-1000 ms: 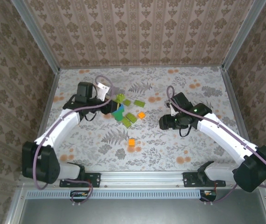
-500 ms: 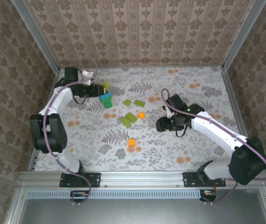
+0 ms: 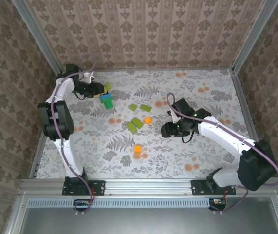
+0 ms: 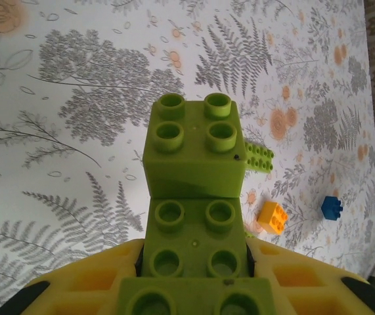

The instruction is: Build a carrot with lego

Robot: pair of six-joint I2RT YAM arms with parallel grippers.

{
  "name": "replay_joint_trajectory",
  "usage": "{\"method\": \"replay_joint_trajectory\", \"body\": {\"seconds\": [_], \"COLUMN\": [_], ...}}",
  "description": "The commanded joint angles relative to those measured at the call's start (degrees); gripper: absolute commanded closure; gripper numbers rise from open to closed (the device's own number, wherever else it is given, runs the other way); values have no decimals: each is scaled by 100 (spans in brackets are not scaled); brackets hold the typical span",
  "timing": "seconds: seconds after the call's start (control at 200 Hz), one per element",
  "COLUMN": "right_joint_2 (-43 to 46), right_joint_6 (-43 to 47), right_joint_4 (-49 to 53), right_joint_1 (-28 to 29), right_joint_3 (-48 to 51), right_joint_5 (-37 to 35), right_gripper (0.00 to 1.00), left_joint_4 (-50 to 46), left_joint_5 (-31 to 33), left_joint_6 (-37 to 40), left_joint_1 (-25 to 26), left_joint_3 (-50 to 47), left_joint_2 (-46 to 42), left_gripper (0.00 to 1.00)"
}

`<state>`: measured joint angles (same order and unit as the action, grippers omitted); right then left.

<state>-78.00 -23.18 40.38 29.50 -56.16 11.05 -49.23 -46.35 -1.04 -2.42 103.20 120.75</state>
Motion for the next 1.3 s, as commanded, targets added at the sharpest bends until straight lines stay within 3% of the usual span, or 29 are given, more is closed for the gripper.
{"method": "replay_joint_trajectory", "body": {"seconds": [0.0,0.455,0.95,1.295], "right_joint_2": [-14,-49,-42,-23], "right_joint_6": [88,104,105,121], "right_joint_4": [-38,-122,-151,-159], "right_joint_1": [-13,-5,6,35], "right_joint_3": [96,153,187,204], "right_joint_5": [133,165,163,126], "right_gripper": [36,36,37,38], "left_joint_4": [-770,-2353,-2473,-2315], "left_joint_5": [-246,42,-23,-78], "left_joint_6": [254,499,482,359], "left_joint_1": [-67,-84,-145,-202], "left_joint_3": [635,3078,3421,3523], "left_joint_2": [452,2121,2728,2942], "left_gripper": [64,63,60,49]}}
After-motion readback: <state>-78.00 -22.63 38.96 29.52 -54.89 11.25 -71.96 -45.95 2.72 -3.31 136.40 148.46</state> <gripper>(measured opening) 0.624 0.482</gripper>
